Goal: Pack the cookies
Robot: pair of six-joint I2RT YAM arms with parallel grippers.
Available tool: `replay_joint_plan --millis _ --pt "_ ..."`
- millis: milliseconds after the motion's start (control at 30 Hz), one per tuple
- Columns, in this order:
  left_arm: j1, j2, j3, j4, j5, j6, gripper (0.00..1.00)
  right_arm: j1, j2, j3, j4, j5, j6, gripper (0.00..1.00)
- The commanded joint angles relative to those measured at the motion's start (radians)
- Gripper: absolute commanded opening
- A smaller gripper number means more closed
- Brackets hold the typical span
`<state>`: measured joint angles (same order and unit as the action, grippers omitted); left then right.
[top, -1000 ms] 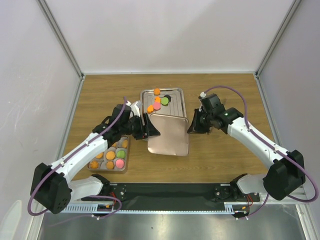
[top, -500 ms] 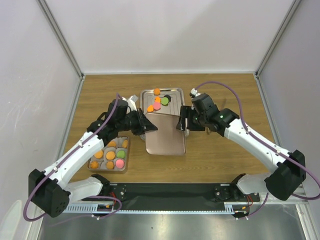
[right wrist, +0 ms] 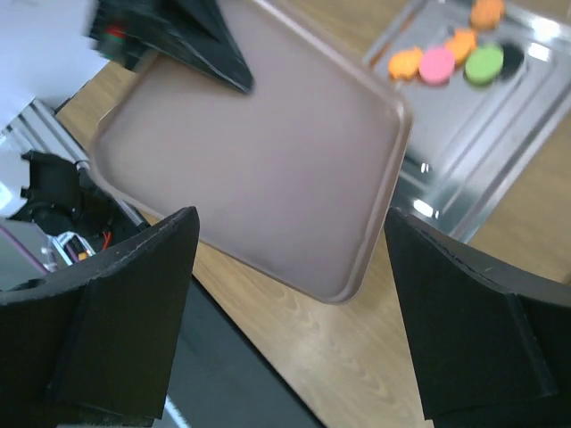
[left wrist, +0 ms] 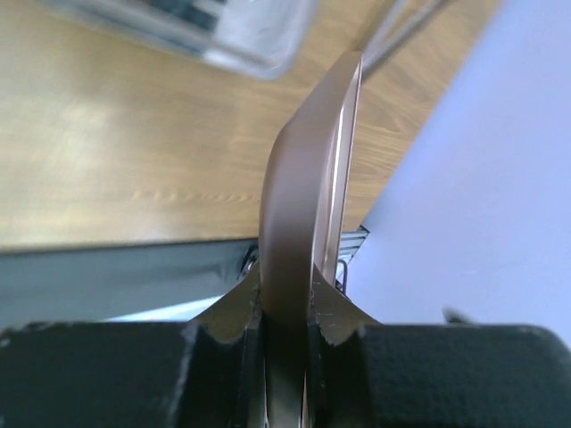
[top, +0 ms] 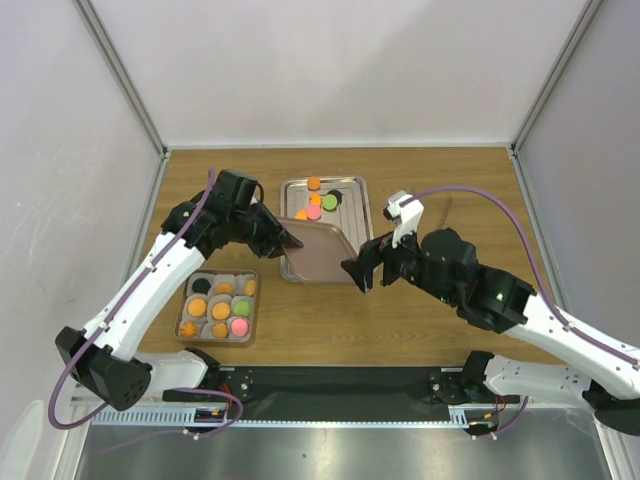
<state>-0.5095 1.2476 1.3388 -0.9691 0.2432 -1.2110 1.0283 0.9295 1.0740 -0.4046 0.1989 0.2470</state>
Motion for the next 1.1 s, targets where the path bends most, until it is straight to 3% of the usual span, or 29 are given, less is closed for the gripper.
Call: replay_joint_plan --millis 0,233,400,733,1067 --pt "0.019 0.003 0.040 -0.141 0.044 -0.123 0.00 0.091 -0.012 -0.005 0.118 0.097 -0.168 0.90" --pt "0.072 -0.022 0.048 -0.164 0.108 -0.142 0.00 0.300 0.031 0.050 0.105 0.171 -0.316 0.91" --pt "0.089 -0.028 0.071 -0.180 0.123 -0.131 0.00 0.377 0.090 0.073 0.092 0.230 -0.394 0.90" --pt "0.091 -0.057 0.053 -0.158 0.176 -0.122 0.00 0.337 0.206 0.093 0.164 0.251 -0.520 0.89" --pt "0.091 -0.073 0.023 -0.131 0.215 -0.111 0.00 0.311 0.275 0.106 0.174 0.217 -0.566 0.73"
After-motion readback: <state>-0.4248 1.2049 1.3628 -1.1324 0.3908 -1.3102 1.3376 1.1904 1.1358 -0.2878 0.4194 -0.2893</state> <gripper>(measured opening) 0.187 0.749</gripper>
